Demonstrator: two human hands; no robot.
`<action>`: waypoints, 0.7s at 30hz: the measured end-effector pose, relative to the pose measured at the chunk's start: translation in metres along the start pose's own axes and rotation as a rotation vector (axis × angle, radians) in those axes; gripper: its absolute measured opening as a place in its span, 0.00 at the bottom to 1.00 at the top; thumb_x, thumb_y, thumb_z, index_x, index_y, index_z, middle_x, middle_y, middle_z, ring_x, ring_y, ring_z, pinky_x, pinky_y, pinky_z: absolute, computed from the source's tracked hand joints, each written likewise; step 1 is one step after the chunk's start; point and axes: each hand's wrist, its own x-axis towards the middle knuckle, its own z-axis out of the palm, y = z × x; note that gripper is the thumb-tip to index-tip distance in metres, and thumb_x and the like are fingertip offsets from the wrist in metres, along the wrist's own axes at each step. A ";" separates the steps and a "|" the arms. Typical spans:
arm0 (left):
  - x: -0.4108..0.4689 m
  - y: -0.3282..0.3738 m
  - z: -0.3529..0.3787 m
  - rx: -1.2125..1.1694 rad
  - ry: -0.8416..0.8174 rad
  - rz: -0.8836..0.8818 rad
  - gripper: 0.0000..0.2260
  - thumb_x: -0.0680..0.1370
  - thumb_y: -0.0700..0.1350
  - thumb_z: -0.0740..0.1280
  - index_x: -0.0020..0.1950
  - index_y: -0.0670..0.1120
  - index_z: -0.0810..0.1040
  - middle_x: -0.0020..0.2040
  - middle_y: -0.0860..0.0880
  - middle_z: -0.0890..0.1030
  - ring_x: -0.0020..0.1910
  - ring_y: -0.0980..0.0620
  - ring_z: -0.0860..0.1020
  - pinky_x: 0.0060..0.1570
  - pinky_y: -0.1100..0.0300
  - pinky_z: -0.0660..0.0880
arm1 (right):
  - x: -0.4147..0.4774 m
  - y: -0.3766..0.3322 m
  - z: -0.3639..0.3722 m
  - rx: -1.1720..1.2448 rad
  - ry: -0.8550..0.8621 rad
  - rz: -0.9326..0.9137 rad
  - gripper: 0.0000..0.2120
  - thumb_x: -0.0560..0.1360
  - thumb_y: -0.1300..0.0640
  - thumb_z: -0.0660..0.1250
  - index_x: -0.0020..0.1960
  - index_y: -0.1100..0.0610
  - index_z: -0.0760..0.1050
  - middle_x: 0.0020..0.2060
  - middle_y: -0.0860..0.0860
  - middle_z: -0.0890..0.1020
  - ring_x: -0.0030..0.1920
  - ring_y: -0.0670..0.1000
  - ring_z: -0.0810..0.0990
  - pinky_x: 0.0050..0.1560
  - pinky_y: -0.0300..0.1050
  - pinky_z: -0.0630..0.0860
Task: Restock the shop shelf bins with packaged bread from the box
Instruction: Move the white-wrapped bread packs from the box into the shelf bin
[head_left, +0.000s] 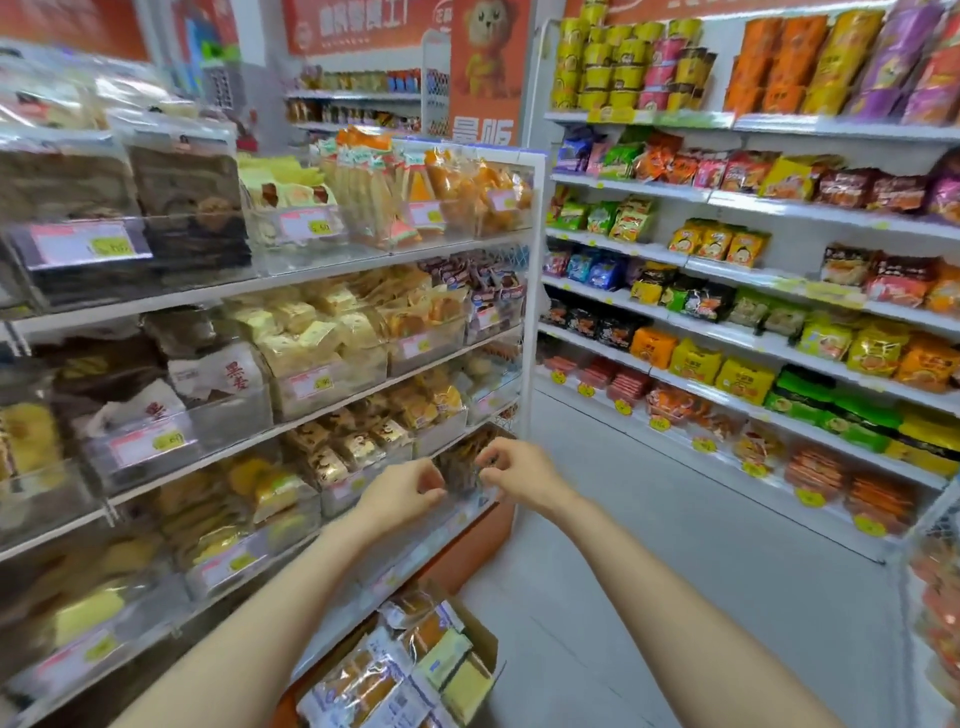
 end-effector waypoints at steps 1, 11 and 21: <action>0.006 0.001 0.002 0.001 0.016 -0.028 0.09 0.78 0.47 0.65 0.56 0.45 0.77 0.54 0.49 0.80 0.53 0.51 0.77 0.52 0.59 0.73 | 0.011 0.006 -0.004 -0.007 -0.027 -0.016 0.04 0.75 0.60 0.65 0.48 0.53 0.76 0.35 0.48 0.78 0.33 0.47 0.77 0.43 0.45 0.78; 0.052 -0.024 0.010 -0.003 0.117 -0.234 0.08 0.78 0.47 0.65 0.54 0.46 0.78 0.53 0.48 0.81 0.51 0.52 0.78 0.51 0.61 0.73 | 0.098 0.016 0.002 0.013 -0.264 -0.161 0.03 0.78 0.58 0.62 0.51 0.54 0.74 0.40 0.47 0.78 0.31 0.45 0.77 0.37 0.43 0.77; 0.078 -0.098 -0.008 -0.077 0.134 -0.356 0.05 0.77 0.45 0.66 0.51 0.45 0.78 0.50 0.48 0.80 0.51 0.50 0.78 0.51 0.57 0.74 | 0.170 -0.007 0.063 0.072 -0.332 -0.155 0.04 0.77 0.60 0.63 0.49 0.54 0.75 0.42 0.53 0.78 0.32 0.48 0.79 0.36 0.42 0.78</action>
